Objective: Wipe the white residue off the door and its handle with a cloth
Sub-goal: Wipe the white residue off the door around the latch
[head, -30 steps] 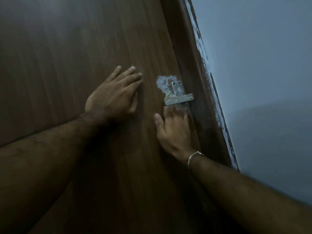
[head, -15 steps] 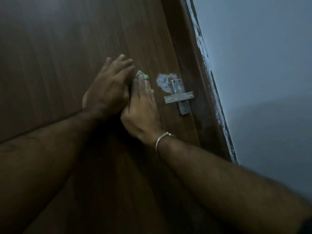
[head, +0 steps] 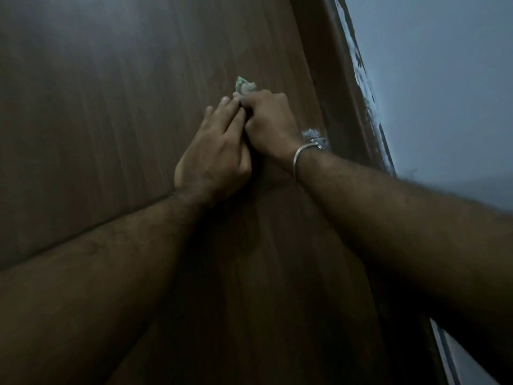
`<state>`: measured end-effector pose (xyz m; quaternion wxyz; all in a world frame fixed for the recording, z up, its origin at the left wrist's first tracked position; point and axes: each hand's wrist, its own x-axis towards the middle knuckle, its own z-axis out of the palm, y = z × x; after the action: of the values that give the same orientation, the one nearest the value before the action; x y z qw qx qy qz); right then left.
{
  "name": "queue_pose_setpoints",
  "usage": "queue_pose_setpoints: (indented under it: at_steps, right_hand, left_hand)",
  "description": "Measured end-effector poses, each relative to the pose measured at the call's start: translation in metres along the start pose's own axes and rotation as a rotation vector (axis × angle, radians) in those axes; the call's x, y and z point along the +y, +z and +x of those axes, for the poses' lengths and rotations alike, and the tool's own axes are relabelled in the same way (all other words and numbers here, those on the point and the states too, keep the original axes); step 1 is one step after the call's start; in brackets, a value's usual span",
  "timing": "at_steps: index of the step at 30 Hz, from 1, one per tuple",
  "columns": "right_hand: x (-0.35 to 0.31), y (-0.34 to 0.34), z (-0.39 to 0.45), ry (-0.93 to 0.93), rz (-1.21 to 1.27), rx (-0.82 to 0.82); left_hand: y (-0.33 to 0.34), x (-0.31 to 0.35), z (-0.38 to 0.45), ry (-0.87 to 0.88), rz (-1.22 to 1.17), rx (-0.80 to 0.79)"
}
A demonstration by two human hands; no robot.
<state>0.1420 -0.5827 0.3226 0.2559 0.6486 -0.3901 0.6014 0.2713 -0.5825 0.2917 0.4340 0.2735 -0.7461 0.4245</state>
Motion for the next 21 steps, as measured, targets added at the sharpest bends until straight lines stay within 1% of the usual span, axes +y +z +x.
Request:
queue_pose_setpoints:
  at_steps: [2, 3, 4, 7, 8, 10, 11, 12, 13, 15, 16, 17, 18, 20, 21]
  right_hand:
    - [0.009, -0.006, -0.011, -0.117, -0.138, -0.046]
    - [0.014, -0.011, -0.016, -0.143, -0.164, -0.075]
    - [0.017, -0.016, -0.012, -0.129, -0.155, -0.061]
    - [0.008, -0.022, 0.026, 0.024, -0.069, 0.109]
    - [-0.001, -0.019, 0.032, 0.018, -0.037, 0.13]
    - [-0.011, -0.011, 0.023, -0.087, 0.033, 0.095]
    - [-0.009, -0.012, 0.015, -0.113, 0.072, 0.043]
    - [-0.003, -0.016, 0.009, -0.102, 0.111, -0.022]
    - [0.003, -0.021, 0.009, -0.051, 0.148, -0.067]
    - [0.011, -0.027, 0.023, 0.108, 0.21, -0.036]
    - [0.012, -0.025, 0.029, 0.146, 0.214, 0.034]
    - [0.007, -0.021, 0.029, 0.131, 0.203, 0.095]
    - [0.003, -0.016, 0.024, 0.082, 0.208, 0.112]
    - [0.005, -0.009, 0.006, -0.002, 0.227, 0.047]
    - [0.012, -0.011, 0.0, 0.015, 0.242, 0.008]
  left_hand:
    - [-0.002, 0.0, -0.001, 0.015, -0.043, -0.019]
    - [-0.003, 0.0, -0.002, 0.017, -0.049, -0.036]
    - [-0.003, 0.001, -0.002, 0.012, -0.05, -0.04]
    - [-0.002, 0.004, -0.002, -0.021, -0.059, -0.009]
    - [-0.003, 0.004, -0.002, -0.03, -0.073, -0.003]
    - [-0.007, 0.004, -0.005, -0.061, -0.125, 0.039]
    - [-0.009, 0.005, -0.005, -0.064, -0.145, 0.064]
    - [-0.01, 0.006, -0.007, -0.062, -0.156, 0.075]
    - [-0.011, 0.008, -0.007, -0.063, -0.157, 0.073]
    - [-0.009, 0.009, -0.004, -0.072, -0.137, 0.065]
    - [-0.008, 0.009, -0.004, -0.067, -0.121, 0.057]
    - [-0.007, 0.009, -0.004, -0.06, -0.106, 0.051]
    - [-0.007, 0.008, -0.004, -0.056, -0.091, 0.041]
    - [-0.008, 0.004, -0.005, -0.031, -0.041, 0.009]
    - [-0.007, 0.004, -0.005, -0.013, -0.007, -0.014]
